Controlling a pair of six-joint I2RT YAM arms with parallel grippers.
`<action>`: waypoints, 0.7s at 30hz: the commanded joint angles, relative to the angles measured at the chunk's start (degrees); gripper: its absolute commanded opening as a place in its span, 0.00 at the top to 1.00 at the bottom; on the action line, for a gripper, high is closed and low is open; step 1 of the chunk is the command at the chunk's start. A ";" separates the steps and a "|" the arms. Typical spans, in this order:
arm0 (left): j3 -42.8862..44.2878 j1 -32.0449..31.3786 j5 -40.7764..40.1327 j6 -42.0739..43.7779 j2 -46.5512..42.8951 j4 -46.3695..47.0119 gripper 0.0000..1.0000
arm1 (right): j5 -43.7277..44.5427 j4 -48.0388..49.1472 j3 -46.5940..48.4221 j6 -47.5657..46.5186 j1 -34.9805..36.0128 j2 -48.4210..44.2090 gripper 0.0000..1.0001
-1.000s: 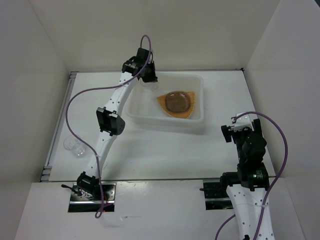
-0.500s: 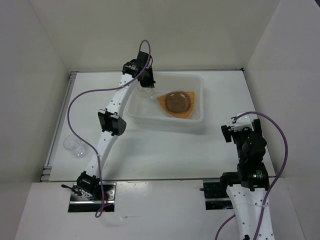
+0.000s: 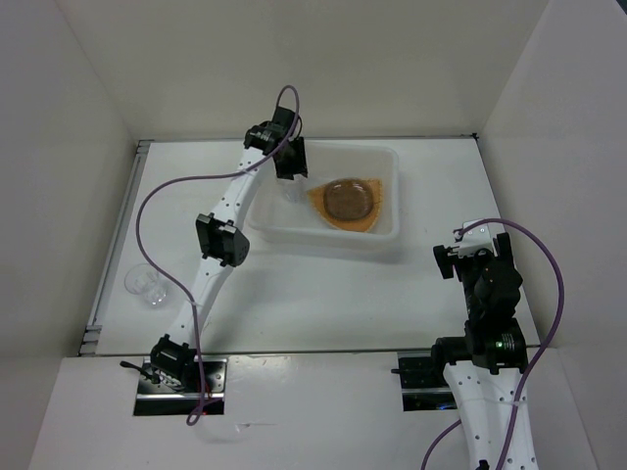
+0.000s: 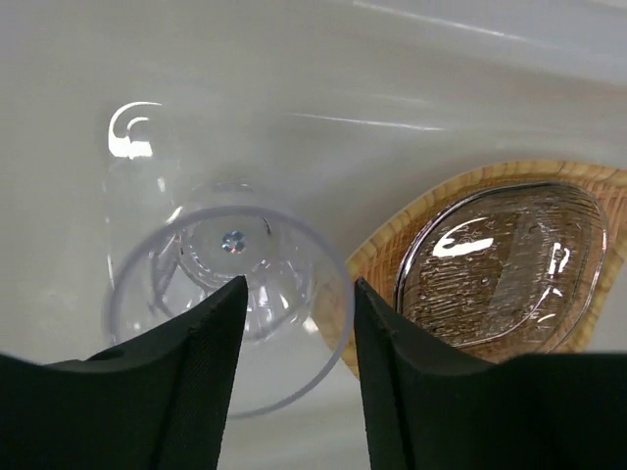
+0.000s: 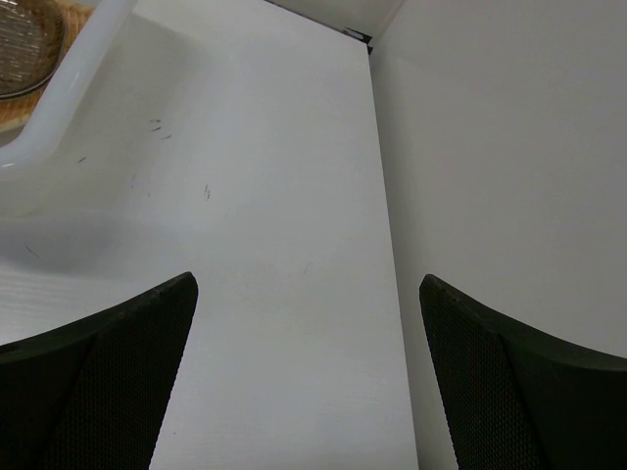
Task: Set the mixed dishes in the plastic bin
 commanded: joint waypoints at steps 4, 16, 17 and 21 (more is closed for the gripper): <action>1.98 0.01 -7.86 2.25 -11.59 2.51 0.25 | -0.12 3.63 -0.32 0.57 0.47 -0.05 0.02; -37.30 4.58 -33.42 -1.08 -47.22 -7.42 0.01 | -0.12 3.63 -0.32 0.57 4.42 0.47 0.02; -42.09 4.58 -34.06 -1.09 -50.06 -6.81 0.01 | -0.12 3.63 -0.32 0.57 5.04 0.47 0.02; -70.56 10.89 -28.37 0.14 -64.57 0.92 0.01 | 1.10 3.63 -0.32 0.57 9.60 1.09 0.02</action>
